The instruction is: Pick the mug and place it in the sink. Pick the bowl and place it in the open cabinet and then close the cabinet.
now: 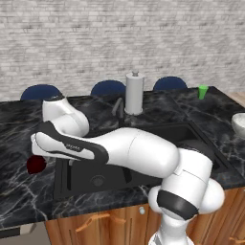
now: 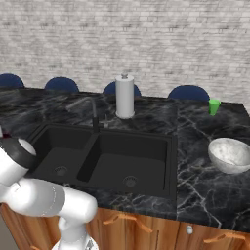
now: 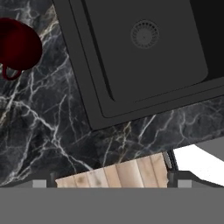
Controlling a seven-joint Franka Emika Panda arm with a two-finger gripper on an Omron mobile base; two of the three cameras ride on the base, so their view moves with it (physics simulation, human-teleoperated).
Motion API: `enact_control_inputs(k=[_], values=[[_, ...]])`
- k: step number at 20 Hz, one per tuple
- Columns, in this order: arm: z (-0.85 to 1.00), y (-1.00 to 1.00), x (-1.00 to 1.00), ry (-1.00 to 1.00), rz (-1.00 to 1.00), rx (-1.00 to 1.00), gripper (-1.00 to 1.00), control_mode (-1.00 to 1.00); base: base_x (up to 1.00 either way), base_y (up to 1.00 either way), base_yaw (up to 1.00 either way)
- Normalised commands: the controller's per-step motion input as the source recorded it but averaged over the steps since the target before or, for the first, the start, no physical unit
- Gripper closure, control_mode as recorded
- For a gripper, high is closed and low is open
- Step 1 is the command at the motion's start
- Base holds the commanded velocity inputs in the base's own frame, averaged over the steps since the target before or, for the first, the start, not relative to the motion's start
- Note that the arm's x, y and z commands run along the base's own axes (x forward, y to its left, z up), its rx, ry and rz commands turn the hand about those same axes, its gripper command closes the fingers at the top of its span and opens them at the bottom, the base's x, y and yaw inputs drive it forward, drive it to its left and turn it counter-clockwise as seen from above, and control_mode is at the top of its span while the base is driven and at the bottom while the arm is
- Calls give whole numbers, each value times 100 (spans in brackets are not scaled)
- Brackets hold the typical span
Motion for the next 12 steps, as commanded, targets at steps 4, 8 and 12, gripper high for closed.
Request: enact_control_inputs(k=[4, 8, 12], values=[[-21, 7, 0, 0, 0, 7, -100, -100, 0, 0, 0], [-31, 1, 0, 0, 0, 9, -100, -100, 0, 0, 0], [-15, 4, 0, 0, 0, 2, -100, -100, 0, 0, 0]])
